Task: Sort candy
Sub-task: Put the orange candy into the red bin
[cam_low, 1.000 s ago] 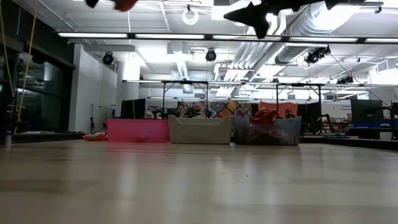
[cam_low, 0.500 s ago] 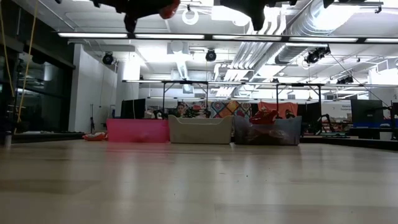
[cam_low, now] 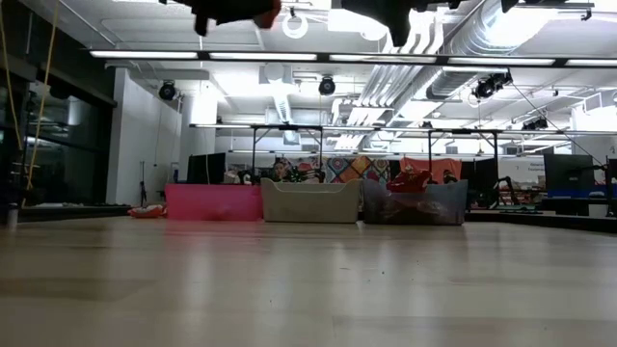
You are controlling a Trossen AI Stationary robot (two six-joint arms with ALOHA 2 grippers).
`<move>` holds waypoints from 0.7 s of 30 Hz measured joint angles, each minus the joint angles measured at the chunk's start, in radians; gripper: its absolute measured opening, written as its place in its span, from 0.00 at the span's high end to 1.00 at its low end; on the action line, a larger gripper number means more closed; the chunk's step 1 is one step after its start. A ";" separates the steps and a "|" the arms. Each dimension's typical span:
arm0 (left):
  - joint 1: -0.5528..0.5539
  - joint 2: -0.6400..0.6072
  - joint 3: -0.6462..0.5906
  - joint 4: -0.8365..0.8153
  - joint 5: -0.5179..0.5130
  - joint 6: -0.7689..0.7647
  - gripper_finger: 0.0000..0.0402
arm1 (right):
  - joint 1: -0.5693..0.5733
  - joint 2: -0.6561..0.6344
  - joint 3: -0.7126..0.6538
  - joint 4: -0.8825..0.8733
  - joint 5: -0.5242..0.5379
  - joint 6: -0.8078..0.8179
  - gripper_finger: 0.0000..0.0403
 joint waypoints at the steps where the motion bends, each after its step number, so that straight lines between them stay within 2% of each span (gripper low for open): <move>1: 0.035 -0.006 0.029 -0.047 -0.048 0.007 0.95 | 0.000 0.000 0.000 -0.001 0.000 0.000 0.44; 3: 0.141 -0.007 0.099 -0.183 -0.072 0.011 0.96 | 0.000 0.000 0.000 -0.003 0.001 0.000 0.44; 6: 0.344 0.013 0.192 -0.368 0.010 0.020 0.96 | 0.000 0.000 0.000 -0.004 0.019 0.002 0.44; 9: 0.548 0.055 0.234 -0.454 0.070 0.018 0.95 | 0.000 0.000 0.000 -0.004 0.045 0.002 0.44; 12: 0.701 0.109 0.235 -0.492 0.136 -0.044 0.92 | 0.000 0.000 0.000 -0.004 0.053 0.002 0.44; 16: 0.798 0.195 0.235 -0.597 0.231 -0.167 0.85 | 0.000 0.000 0.000 -0.004 0.054 0.017 0.44; 21: 0.797 0.292 0.235 -0.680 0.216 -0.282 0.71 | 0.000 0.000 0.000 -0.005 0.054 0.029 0.44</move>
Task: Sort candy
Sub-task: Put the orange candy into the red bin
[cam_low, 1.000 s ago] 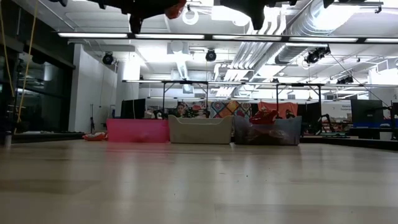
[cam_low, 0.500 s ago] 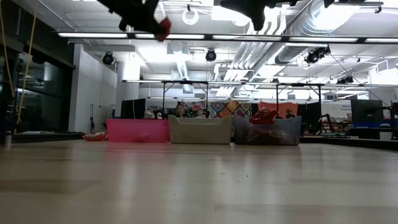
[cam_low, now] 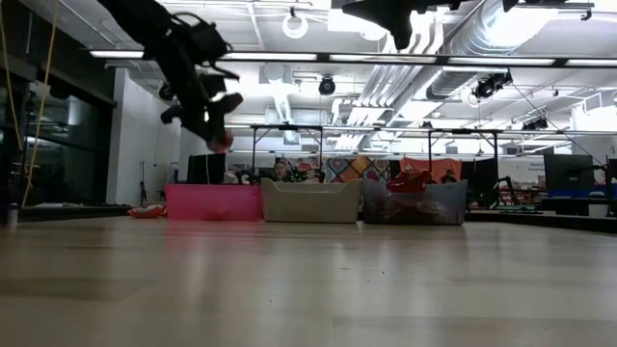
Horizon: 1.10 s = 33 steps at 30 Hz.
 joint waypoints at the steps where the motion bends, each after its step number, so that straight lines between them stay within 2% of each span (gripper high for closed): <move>1: -0.003 0.017 0.000 -0.010 -0.004 -0.030 0.68 | 0.000 0.000 0.000 0.000 0.000 0.000 0.44; 8: -0.010 0.051 0.000 -0.030 -0.002 -0.145 0.51 | 0.000 0.000 0.000 0.000 0.000 0.000 0.44; 11: -0.001 0.015 0.000 -0.036 0.010 -0.135 0.45 | 0.000 0.000 0.000 0.000 -0.001 0.000 0.44; 13: 0.012 -0.026 0.000 -0.058 -0.018 -0.130 0.43 | 0.000 0.000 0.000 -0.001 -0.001 0.000 0.44; 17: 0.056 -0.119 0.000 -0.178 -0.147 -0.224 0.42 | 0.000 0.000 0.000 -0.010 -0.001 0.000 0.44; 19: 0.094 -0.145 0.000 -0.262 -0.168 -0.262 0.43 | 0.000 0.000 0.000 -0.018 -0.001 -0.008 0.44; 23: 0.171 -0.140 -0.004 -0.414 -0.148 -0.326 0.43 | 0.000 0.000 0.000 -0.032 -0.001 -0.022 0.44; 29: 0.166 -0.073 -0.039 -0.411 -0.136 -0.301 0.43 | -0.002 0.000 0.000 -0.053 0.024 -0.026 0.44; 33: 0.174 0.015 -0.046 -0.431 -0.080 -0.236 0.43 | -0.002 0.000 0.000 -0.066 0.024 -0.026 0.44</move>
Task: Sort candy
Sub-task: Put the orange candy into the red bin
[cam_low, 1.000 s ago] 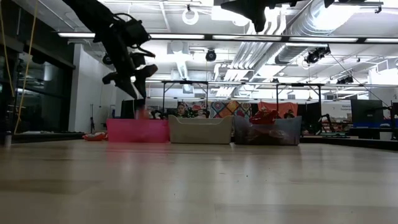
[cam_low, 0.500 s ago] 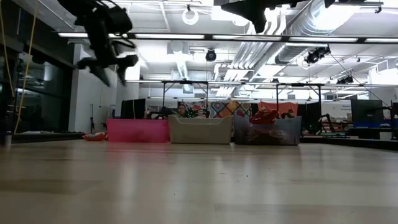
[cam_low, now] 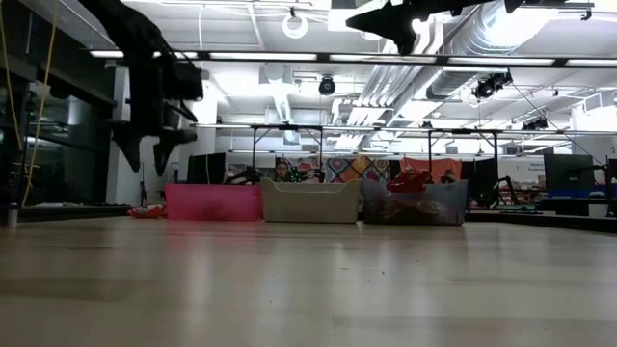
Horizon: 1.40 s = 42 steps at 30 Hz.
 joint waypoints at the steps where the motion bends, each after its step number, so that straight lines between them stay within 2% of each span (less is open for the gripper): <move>1: 0.001 0.025 0.002 -0.011 0.003 0.019 0.43 | 0.000 0.000 0.000 -0.002 0.000 0.000 0.44; 5: 0.000 0.128 0.044 -0.056 0.002 0.103 0.43 | 0.000 0.000 0.000 -0.019 0.000 0.000 0.44; 10: 0.000 0.259 0.116 -0.142 -0.062 0.237 0.44 | 0.000 0.000 0.000 -0.058 0.000 0.000 0.44; 19: -0.008 0.400 0.154 -0.173 -0.061 0.667 0.44 | 0.000 0.000 0.000 -0.086 0.000 0.000 0.44; 23: -0.009 0.440 0.155 -0.144 -0.115 0.722 0.44 | 0.000 0.000 0.000 -0.085 0.002 0.004 0.44; 31: -0.015 0.486 0.154 -0.101 -0.119 0.792 0.45 | 0.000 0.000 0.000 -0.086 0.055 0.035 0.44; 35: -0.016 0.479 0.153 -0.109 -0.117 0.808 0.56 | 0.000 0.000 0.000 -0.086 0.063 0.042 0.44; 38: -0.016 0.467 0.153 -0.131 -0.110 0.808 0.72 | 0.000 0.000 0.000 -0.086 0.063 0.042 0.44; 41: -0.015 0.449 0.152 -0.168 -0.106 0.802 0.92 | 0.000 0.000 0.000 -0.085 0.063 0.042 0.44; 42: -0.015 0.437 0.152 -0.183 -0.106 0.797 0.96 | 0.000 0.000 0.000 -0.085 0.063 0.042 0.44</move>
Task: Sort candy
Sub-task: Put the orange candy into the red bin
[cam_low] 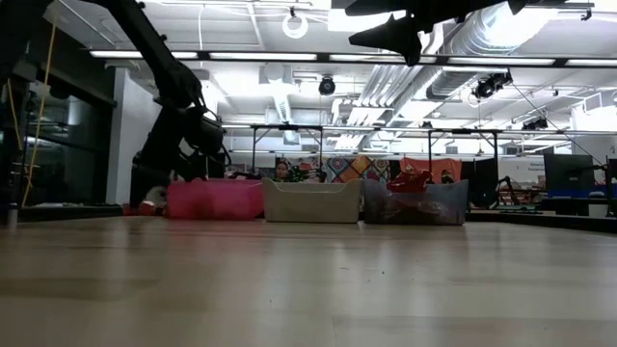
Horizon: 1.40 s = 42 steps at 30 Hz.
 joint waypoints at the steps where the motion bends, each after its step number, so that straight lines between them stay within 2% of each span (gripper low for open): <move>1: 0.000 -0.015 0.000 -0.013 0.001 -0.010 0.97 | 0.000 0.000 0.000 0.000 0.000 0.000 0.44; 6: 0.002 -0.137 0.000 -0.066 0.011 -0.025 0.98 | 0.000 0.000 0.000 0.000 0.000 0.000 0.44; 8: 0.001 -0.214 0.000 -0.071 0.044 -0.052 0.99 | 0.000 0.000 0.000 0.000 -0.001 0.000 0.44; 10: 0.001 -0.302 0.000 -0.068 0.126 -0.104 0.99 | 0.000 0.000 0.000 0.001 -0.001 0.000 0.44; 13: -0.001 -0.456 -0.014 -0.017 0.338 -0.207 1.00 | 0.000 0.000 0.000 0.003 -0.001 0.000 0.44; 15: -0.016 -0.570 -0.041 0.062 0.486 -0.259 1.00 | 0.000 0.000 0.000 0.003 -0.001 0.000 0.44; 17: -0.048 -0.683 -0.088 0.179 0.581 -0.299 1.00 | 0.002 0.000 0.000 0.003 -0.002 0.000 0.44; 20: -0.125 -0.837 -0.179 0.358 0.624 -0.367 1.00 | 0.003 0.000 0.000 0.003 -0.002 0.000 0.44; 25: -0.227 -1.008 -0.341 0.600 0.601 -0.448 1.00 | 0.003 0.000 0.000 0.005 -0.003 0.000 0.44; 28: -0.246 -1.041 -0.401 0.668 0.563 -0.498 1.00 | 0.002 0.000 0.000 0.005 -0.003 0.000 0.44; 33: -0.248 -1.023 -0.406 0.710 0.546 -0.495 1.00 | 0.002 0.000 0.000 0.012 -0.003 0.000 0.44; 35: -0.245 -1.000 -0.406 0.749 0.487 -0.503 1.00 | 0.002 0.000 0.000 0.012 -0.003 0.000 0.44; 38: -0.217 -0.932 -0.402 0.813 0.392 -0.528 1.00 | 0.002 0.000 0.000 0.012 -0.002 0.000 0.44; 42: -0.151 -0.766 -0.326 0.755 0.382 -0.545 1.00 | 0.002 0.000 0.000 0.019 -0.002 0.001 0.44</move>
